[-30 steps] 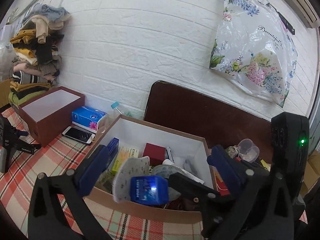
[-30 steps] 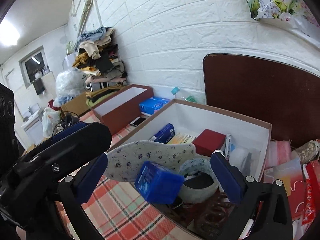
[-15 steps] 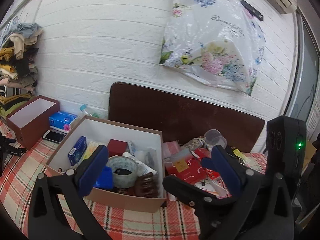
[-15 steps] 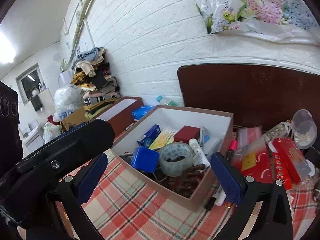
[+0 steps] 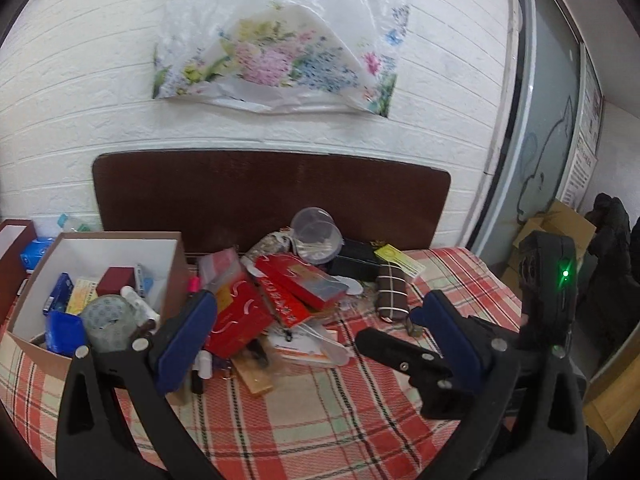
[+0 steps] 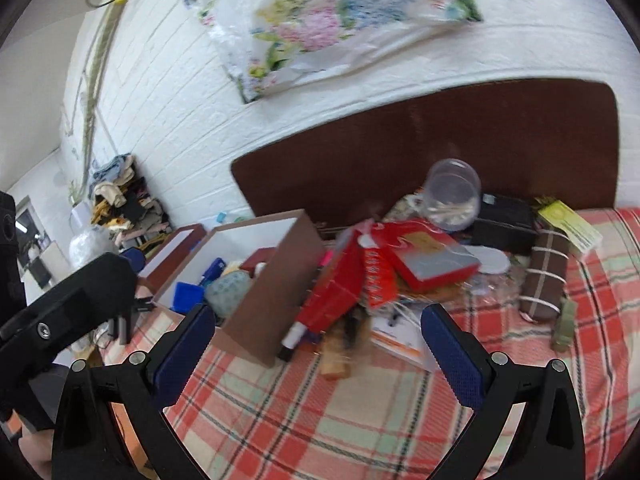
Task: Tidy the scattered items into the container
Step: 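Move both tools back over the cluttered table, then grasp the brown wooden massager with the left gripper while the right gripper approaches the green box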
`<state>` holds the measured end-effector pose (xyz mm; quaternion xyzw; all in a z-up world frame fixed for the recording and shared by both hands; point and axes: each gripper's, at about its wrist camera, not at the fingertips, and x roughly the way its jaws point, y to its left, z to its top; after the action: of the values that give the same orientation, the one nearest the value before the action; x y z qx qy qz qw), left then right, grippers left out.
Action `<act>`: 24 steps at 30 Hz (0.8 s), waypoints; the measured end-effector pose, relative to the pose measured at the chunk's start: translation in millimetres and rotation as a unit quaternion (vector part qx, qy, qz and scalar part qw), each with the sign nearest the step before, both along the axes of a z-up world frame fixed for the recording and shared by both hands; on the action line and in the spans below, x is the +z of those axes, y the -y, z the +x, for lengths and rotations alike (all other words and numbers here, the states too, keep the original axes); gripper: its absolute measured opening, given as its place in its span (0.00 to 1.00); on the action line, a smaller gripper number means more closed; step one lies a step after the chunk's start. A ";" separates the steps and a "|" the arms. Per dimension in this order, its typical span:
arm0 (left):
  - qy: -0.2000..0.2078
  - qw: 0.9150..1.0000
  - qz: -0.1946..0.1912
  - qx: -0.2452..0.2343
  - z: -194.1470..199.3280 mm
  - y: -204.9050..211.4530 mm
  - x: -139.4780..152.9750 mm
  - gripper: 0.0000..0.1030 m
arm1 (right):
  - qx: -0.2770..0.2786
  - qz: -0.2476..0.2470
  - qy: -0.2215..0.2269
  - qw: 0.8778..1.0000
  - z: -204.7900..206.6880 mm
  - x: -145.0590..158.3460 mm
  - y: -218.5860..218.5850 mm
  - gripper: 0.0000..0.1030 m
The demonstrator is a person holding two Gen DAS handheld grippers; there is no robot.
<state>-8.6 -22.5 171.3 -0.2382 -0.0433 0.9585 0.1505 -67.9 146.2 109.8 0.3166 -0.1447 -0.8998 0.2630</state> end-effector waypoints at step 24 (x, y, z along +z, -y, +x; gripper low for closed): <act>0.141 0.980 0.029 -0.138 -127.5 -179.3 -168.7 0.96 | -0.133 0.108 0.052 0.984 -48.6 -132.5 -133.3 1.00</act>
<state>-136.1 156.8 2.6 -0.3699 -0.0585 0.8837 0.2808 -116.5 279.5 -22.7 0.3672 -0.1008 -0.9195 0.0978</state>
